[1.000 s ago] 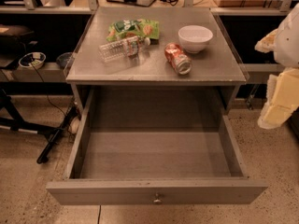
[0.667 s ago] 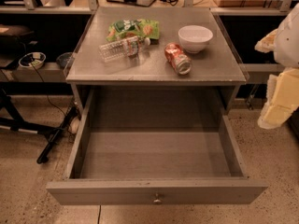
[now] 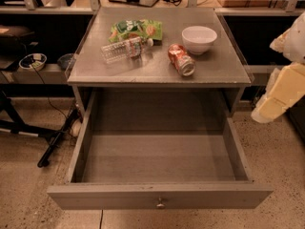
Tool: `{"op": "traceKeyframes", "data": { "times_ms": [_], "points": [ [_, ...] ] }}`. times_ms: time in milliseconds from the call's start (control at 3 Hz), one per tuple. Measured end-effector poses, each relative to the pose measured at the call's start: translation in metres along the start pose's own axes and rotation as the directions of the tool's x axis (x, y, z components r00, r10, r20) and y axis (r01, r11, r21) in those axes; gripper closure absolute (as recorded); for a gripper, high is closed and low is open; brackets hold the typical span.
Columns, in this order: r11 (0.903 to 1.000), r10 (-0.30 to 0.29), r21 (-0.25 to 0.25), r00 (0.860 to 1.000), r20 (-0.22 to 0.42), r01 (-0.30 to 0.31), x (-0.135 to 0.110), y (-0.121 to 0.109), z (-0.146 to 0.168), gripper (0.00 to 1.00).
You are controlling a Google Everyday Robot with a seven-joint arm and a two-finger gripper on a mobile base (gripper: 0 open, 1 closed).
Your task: Place coke can into top drawer
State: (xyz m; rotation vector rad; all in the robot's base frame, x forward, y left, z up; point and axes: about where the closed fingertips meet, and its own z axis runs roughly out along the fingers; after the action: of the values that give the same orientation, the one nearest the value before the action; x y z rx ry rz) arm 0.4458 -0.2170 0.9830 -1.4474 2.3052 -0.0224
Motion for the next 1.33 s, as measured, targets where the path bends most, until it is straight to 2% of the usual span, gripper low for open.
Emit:
{"op": "traceKeyframes", "data": {
  "times_ms": [333, 667, 1000, 1333],
  "points": [
    [0.9939, 0.110, -0.005, 0.994, 0.012, -0.110, -0.007, -0.006, 0.001, 0.00],
    [0.9769, 0.214, -0.007, 0.977, -0.005, -0.214, -0.014, -0.011, 0.004, 0.00],
    [0.9525, 0.304, -0.001, 0.952, -0.033, -0.304, -0.020, -0.016, 0.008, 0.00],
    [0.9454, 0.326, -0.001, 0.945, -0.038, -0.326, -0.022, -0.017, 0.009, 0.00]
  ]
}}
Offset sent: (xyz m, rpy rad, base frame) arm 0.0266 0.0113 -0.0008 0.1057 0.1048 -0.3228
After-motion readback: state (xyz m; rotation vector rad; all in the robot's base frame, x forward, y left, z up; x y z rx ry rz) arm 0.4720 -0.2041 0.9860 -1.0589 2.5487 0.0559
